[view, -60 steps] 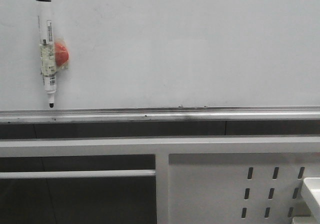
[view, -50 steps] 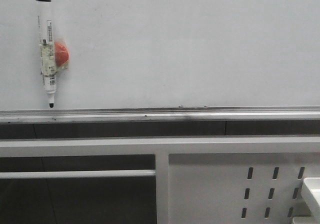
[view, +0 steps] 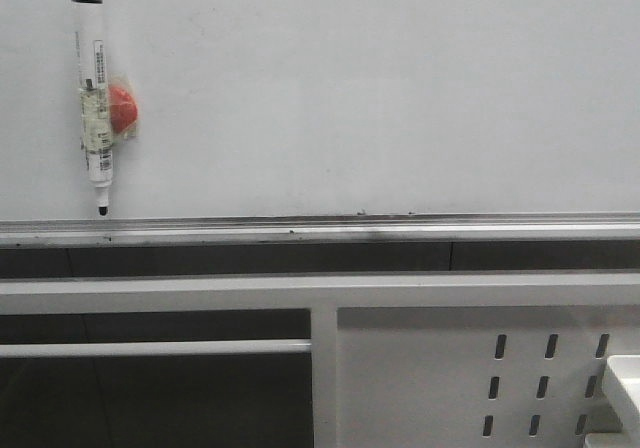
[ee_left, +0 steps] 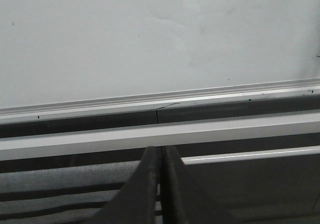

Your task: Write number 1 on whiteboard

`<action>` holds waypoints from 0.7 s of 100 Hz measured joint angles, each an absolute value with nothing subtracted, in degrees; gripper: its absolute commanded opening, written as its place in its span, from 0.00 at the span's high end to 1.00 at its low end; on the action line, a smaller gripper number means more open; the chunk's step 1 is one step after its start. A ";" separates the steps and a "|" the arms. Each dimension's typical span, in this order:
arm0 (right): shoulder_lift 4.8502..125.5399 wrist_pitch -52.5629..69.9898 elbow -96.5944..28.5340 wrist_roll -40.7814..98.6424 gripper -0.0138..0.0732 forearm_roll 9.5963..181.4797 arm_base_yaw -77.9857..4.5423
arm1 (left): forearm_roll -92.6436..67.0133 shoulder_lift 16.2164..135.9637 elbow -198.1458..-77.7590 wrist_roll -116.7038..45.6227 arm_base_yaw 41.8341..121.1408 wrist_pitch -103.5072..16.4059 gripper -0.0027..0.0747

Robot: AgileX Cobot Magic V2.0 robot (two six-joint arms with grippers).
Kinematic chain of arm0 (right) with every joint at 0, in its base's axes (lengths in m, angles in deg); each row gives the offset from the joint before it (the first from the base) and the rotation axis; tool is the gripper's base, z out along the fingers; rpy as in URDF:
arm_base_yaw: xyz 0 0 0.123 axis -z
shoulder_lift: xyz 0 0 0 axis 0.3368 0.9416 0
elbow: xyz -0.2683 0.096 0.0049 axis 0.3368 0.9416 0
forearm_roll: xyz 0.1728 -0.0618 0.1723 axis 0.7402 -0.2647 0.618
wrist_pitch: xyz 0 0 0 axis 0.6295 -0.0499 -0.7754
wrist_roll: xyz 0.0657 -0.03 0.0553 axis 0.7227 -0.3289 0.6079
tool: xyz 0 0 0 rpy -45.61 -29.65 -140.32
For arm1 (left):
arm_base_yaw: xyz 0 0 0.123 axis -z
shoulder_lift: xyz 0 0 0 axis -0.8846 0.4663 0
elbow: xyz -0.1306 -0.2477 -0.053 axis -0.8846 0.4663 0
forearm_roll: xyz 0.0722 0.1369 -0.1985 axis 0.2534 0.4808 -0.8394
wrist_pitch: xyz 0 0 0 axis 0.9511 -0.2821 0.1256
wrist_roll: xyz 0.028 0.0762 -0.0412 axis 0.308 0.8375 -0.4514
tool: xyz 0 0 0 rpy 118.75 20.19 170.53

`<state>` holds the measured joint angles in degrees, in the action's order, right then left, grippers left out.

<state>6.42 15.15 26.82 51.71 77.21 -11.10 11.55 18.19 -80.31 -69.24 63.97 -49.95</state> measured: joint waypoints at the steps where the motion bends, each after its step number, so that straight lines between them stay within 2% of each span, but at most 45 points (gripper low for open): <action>1: 6.42 15.15 26.82 51.71 0.91 77.21 -11.10 | 11.55 18.19 -80.31 -69.24 63.97 -49.95 0.99; 29: 6.42 13.00 26.82 51.71 0.91 77.43 -11.10 | 11.59 18.19 -80.31 -69.24 63.97 -47.68 0.99; 50: 6.42 -0.97 26.82 51.71 0.91 77.55 -11.10 | 13.36 18.19 -80.31 -69.24 63.95 -37.82 0.99; 70: 6.42 -8.53 26.82 51.71 0.91 77.55 -11.10 | 15.76 18.19 -80.31 -69.24 63.95 -35.46 0.99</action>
<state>6.42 -8.53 26.82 51.71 77.55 -11.10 15.76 18.19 -80.31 -69.24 63.95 -35.46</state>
